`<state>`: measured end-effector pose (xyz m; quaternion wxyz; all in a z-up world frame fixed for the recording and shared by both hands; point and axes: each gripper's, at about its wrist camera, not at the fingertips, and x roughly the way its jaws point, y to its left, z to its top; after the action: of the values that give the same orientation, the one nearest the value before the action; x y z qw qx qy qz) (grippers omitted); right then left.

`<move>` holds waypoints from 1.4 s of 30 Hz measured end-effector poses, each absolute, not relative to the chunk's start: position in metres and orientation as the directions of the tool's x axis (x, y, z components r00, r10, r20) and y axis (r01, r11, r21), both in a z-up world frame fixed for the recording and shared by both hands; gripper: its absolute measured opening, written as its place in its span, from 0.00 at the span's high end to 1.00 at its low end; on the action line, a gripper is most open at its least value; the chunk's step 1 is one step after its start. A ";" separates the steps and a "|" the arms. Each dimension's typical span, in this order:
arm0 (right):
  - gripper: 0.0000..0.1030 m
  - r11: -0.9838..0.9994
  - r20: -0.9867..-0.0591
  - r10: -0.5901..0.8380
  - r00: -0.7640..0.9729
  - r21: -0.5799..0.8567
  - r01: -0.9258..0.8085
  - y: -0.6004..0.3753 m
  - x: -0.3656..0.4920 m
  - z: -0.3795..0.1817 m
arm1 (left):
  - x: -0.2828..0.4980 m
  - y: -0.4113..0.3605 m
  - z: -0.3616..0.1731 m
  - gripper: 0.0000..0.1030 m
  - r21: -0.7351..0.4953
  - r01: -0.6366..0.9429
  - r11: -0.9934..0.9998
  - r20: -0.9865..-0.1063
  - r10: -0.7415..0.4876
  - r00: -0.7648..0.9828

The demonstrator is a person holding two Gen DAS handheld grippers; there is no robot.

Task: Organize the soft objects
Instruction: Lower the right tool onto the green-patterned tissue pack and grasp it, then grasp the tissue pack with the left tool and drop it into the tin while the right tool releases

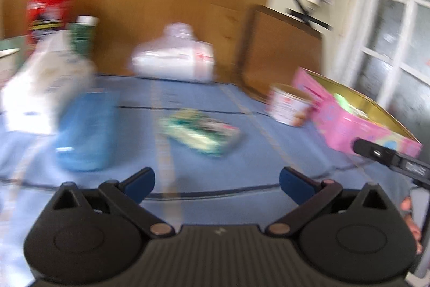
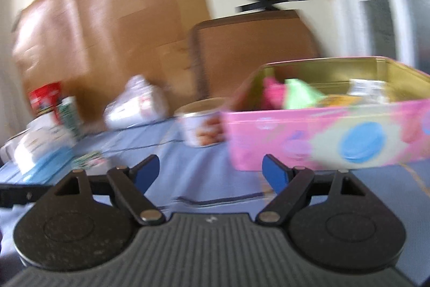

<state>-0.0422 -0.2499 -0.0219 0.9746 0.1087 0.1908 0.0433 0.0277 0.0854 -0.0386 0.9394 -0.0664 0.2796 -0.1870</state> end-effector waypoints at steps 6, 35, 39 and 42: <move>0.08 0.925 -0.399 0.371 0.839 0.083 -0.370 -0.175 -0.011 -0.003 | 0.032 0.150 -0.042 0.01 -0.356 0.109 0.928 -0.472 -0.279 0.836; 0.23 0.905 -0.583 0.363 0.727 0.036 -0.423 -0.191 -0.063 -0.034 | 0.020 0.077 -0.033 0.04 -0.363 0.276 0.890 -0.513 -0.438 0.738; 0.22 0.905 -0.572 0.371 0.732 0.044 -0.424 -0.195 -0.065 -0.037 | 0.014 0.042 -0.033 0.12 -0.410 0.367 0.835 -0.549 -0.547 0.632; 0.22 0.896 -0.562 0.388 0.730 0.045 -0.442 -0.191 -0.066 -0.039 | 0.015 0.027 -0.034 0.20 -0.429 0.387 0.817 -0.575 -0.577 0.581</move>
<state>-0.0657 -0.1905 -0.0387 0.9290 -0.0460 0.2916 0.2233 0.0149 0.0265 -0.0338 0.8795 -0.1295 0.3670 -0.2738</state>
